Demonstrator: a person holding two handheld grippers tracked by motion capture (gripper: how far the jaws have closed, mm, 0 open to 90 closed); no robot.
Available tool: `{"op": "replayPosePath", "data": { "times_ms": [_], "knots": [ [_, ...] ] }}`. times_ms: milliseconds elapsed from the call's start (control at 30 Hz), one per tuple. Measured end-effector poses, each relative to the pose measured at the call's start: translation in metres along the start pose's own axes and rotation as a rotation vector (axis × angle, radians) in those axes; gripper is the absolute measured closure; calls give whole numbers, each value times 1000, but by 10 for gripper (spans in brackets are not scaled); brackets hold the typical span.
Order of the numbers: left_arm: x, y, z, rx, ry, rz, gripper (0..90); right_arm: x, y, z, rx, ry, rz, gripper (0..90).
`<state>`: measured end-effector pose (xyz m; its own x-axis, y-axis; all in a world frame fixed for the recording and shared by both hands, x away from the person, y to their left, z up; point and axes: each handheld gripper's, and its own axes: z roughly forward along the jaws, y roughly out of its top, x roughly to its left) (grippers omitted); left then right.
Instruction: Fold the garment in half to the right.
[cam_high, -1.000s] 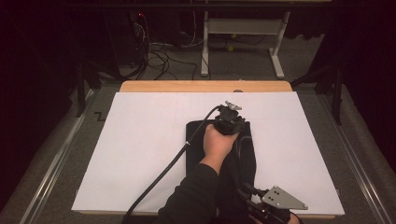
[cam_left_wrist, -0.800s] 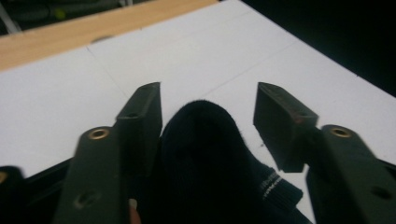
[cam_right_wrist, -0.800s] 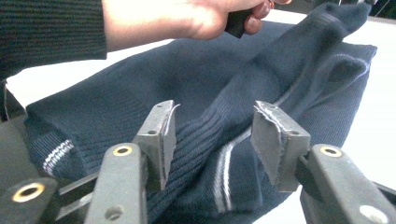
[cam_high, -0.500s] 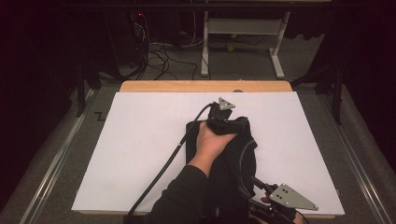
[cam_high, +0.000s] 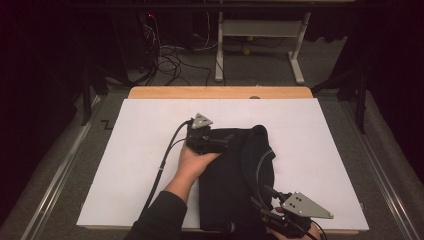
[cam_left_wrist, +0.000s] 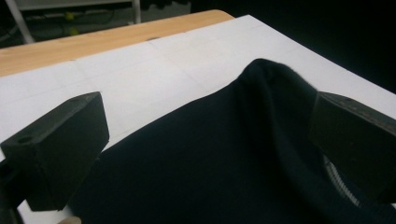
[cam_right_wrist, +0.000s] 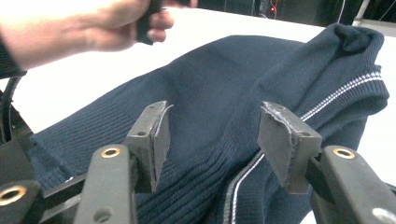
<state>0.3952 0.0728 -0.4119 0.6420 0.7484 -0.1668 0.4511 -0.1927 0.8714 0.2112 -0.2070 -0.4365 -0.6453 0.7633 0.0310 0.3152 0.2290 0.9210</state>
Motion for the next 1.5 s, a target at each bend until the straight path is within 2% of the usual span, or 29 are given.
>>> {"op": "replayPosePath", "data": {
  "times_ms": [200, 367, 533, 667, 733, 800, 867, 900, 933, 1033, 1100, 1200, 1367, 1500],
  "knots": [
    [33, -32, -39, 4, 60, -12, 0, 0, 7, 8, 15, 2, -6, 437],
    [56, -62, -74, 7, 105, -30, 0, 3, 17, 21, 24, 11, -17, 439],
    [69, -85, -111, -21, 133, -32, 0, 8, 29, 39, 38, 27, -39, 448],
    [72, -100, -129, -28, 156, -15, 0, 13, 39, 56, 64, 36, -54, 465],
    [73, -107, -133, -31, 163, -6, 0, 14, 45, 65, 70, 44, -64, 498],
    [75, -112, -136, -38, 159, -24, 0, 14, 50, 74, 85, 47, -69, 544],
    [78, -115, -138, -50, 148, -55, 0, 13, 56, 84, 122, 67, -81, 633],
    [78, -115, -138, -48, 146, -49, 0, 12, 58, 89, 139, 69, -84, 687],
    [78, -115, -139, -49, 148, -41, 0, 11, 59, 93, 155, 64, -90, 749],
    [81, -116, -140, -69, 142, -63, 0, 9, 59, 103, 224, 37, -104, 900],
    [83, -116, -141, -76, 145, -71, 0, 9, 56, 111, 290, 26, -126, 900],
    [84, -118, -141, -74, 142, -74, 0, 8, 51, 116, 360, -13, -155, 900],
    [86, -119, -140, -79, 144, -90, 0, 2, 43, 114, 415, -63, -163, 900],
    [85, -119, -139, -76, 143, -92, 0, -8, 37, 109, 424, -88, -148, 900]
  ]
}}
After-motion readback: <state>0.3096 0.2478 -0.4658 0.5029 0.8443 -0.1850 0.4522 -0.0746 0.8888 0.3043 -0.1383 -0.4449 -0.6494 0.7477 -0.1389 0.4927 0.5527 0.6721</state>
